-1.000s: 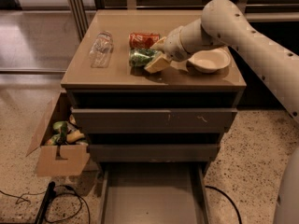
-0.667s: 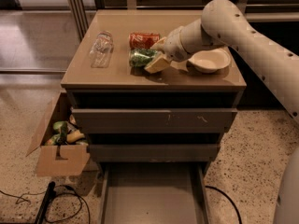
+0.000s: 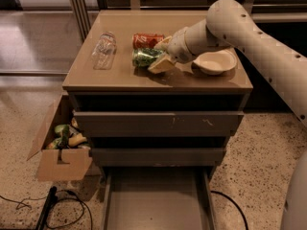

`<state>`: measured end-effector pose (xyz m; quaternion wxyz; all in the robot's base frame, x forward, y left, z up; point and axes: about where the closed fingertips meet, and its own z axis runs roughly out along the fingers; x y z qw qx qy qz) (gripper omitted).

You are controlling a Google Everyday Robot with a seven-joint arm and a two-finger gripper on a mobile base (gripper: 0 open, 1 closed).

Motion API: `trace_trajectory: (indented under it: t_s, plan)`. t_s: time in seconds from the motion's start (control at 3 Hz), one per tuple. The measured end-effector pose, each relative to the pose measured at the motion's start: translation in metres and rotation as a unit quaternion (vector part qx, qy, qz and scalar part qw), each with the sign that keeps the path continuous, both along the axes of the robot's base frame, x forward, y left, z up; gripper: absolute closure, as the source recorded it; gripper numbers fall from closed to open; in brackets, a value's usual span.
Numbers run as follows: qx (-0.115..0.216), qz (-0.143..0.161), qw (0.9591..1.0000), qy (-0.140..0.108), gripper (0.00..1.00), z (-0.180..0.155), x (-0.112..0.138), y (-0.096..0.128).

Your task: Pick green can from bottom drawer and place on counter

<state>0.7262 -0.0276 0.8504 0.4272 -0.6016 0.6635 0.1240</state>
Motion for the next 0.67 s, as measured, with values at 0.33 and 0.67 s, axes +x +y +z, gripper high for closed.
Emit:
trace_trajectory:
  t_s: [0.33, 0.67]
  plan:
    - [0.000, 0.000, 1.0000, 0.000, 0.00, 0.0000, 0.0000, 0.0001]
    - [0.000, 0.000, 1.0000, 0.000, 0.00, -0.0001, 0.0000, 0.0001]
